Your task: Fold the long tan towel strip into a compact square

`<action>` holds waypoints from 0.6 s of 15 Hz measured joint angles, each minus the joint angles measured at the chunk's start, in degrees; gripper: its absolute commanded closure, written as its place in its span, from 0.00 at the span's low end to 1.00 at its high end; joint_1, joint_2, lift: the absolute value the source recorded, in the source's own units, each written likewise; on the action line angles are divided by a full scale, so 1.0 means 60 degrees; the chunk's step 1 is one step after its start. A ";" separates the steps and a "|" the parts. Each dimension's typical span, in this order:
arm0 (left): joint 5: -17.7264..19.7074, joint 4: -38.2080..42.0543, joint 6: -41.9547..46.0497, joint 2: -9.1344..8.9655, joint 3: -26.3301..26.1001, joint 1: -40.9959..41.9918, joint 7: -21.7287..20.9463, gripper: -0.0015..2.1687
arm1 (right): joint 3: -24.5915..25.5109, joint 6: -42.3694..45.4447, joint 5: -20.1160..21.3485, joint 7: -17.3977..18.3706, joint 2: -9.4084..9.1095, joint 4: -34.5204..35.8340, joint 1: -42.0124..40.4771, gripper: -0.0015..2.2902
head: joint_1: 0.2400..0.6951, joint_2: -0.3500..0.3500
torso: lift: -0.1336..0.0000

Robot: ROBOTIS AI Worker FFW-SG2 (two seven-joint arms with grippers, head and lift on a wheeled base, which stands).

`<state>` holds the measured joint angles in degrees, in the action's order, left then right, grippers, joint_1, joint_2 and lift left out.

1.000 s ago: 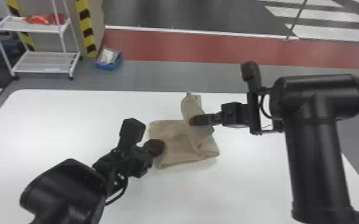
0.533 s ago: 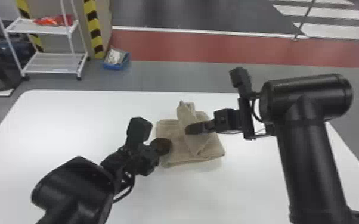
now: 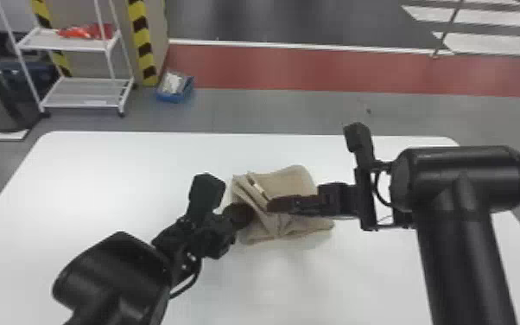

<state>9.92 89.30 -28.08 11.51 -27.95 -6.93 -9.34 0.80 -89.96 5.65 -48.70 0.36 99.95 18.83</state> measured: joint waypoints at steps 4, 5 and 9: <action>-0.0064 0.0059 -0.0028 0.0000 -0.0010 0.0140 0.0093 0.99 | 0.1184 0.0000 -0.0934 -0.0094 0.0078 0.1339 -0.1043 0.01 | 1.00 0.35 | 0.07; -0.0069 0.0147 -0.0029 0.0001 0.0017 0.0219 0.0149 0.99 | 0.1480 0.0000 -0.1134 -0.0151 0.0108 0.1695 -0.1371 0.01 | 1.00 0.32 | 0.07; -0.0085 0.1394 -0.0140 0.0069 0.0417 0.0785 0.0329 0.99 | 0.2326 0.0000 -0.1741 -0.0459 0.0310 0.3043 -0.2853 0.02 | 1.00 0.28 | 0.07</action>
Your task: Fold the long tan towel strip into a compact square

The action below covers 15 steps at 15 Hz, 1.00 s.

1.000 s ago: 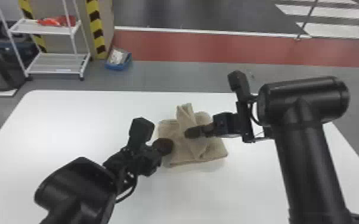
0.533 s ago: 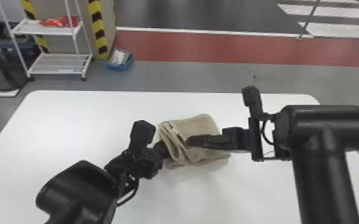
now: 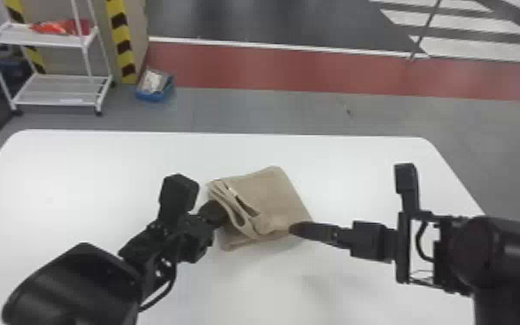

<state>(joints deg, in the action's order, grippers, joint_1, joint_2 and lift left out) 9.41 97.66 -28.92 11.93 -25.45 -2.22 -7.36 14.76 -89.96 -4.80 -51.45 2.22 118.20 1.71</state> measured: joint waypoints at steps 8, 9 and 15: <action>0.0143 0.1921 -0.0001 0.0483 0.1924 0.1483 -0.0116 0.99 | 0.0469 0.0282 -0.0064 -0.0287 -0.0028 0.0734 -0.1511 0.21 | 1.00 0.38 | 0.07; 0.0210 0.1922 0.0325 0.0544 0.2153 0.1556 -0.0092 0.99 | 0.0433 0.0613 -0.0054 -0.0243 -0.0047 0.0735 -0.1594 0.40 | 1.00 0.40 | 0.07; 0.1311 0.1354 0.1323 0.0962 0.3114 0.1391 -0.0257 0.99 | -0.0528 0.2934 0.0953 0.0897 -0.0076 0.0583 -0.1860 0.69 | 1.00 0.50 | 0.07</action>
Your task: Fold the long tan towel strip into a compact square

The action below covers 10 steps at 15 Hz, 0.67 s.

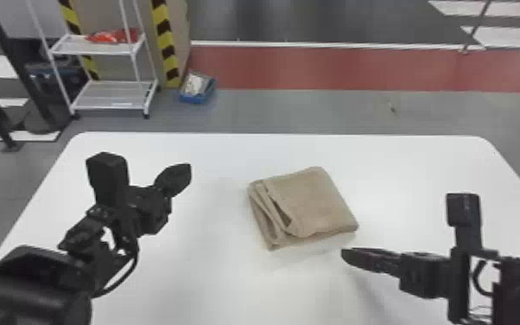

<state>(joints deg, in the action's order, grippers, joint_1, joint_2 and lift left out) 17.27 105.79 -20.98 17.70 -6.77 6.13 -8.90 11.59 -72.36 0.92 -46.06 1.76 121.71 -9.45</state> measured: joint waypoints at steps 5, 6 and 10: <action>0.0489 -0.0596 0.0657 0.0390 0.0154 -0.0128 -0.0160 0.99 | -0.0791 0.1934 0.0522 0.1285 -0.0001 -0.0913 0.0099 0.71 | 1.00 0.54 | 0.07; 0.0534 -0.0641 0.0721 0.0441 0.0162 -0.0128 -0.0196 0.99 | -0.0909 0.2184 0.0570 0.1452 -0.0001 -0.1128 0.0222 0.71 | 1.00 0.55 | 0.07; 0.0647 -0.0715 0.0921 0.0507 0.0202 -0.0061 -0.0356 0.99 | -0.1415 0.2485 0.0942 0.2008 -0.0015 -0.2351 0.1354 0.71 | 1.00 0.56 | 0.07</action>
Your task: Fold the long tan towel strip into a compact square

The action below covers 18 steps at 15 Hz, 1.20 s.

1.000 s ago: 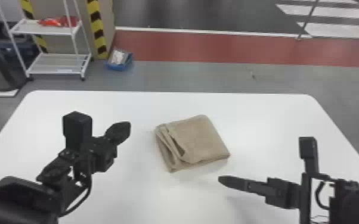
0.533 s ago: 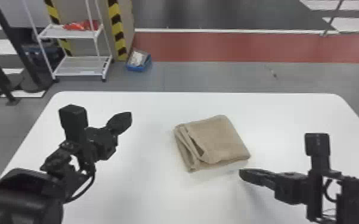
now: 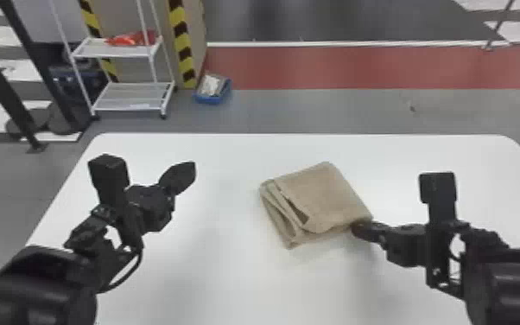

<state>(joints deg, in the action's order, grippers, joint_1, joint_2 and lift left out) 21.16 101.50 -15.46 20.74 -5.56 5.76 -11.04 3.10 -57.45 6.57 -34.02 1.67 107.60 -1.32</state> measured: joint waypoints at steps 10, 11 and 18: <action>-0.0112 -0.0509 0.0481 -0.0103 -0.0468 -0.0191 -0.0062 0.99 | 0.1399 0.1030 -0.1338 -0.0480 0.0061 0.0611 -0.0866 0.71 | 1.00 0.48 | 0.07; -0.0113 -0.0791 0.0716 -0.0117 -0.0596 -0.0359 -0.0126 0.99 | 0.1885 0.1435 -0.1789 -0.0582 0.0069 0.1056 -0.1438 0.71 | 1.00 0.45 | 0.07; -0.0172 -0.4086 0.3058 -0.0189 -0.1982 -0.2269 -0.1627 0.99 | 0.3743 0.4795 -0.3613 -0.0623 -0.0212 0.3177 -0.4806 0.71 | 1.00 0.26 | 0.07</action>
<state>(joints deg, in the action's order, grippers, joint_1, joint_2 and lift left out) 20.12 76.98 2.89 19.60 -17.45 -7.85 -20.80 25.56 -28.68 -15.11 -37.76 0.40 126.66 -30.16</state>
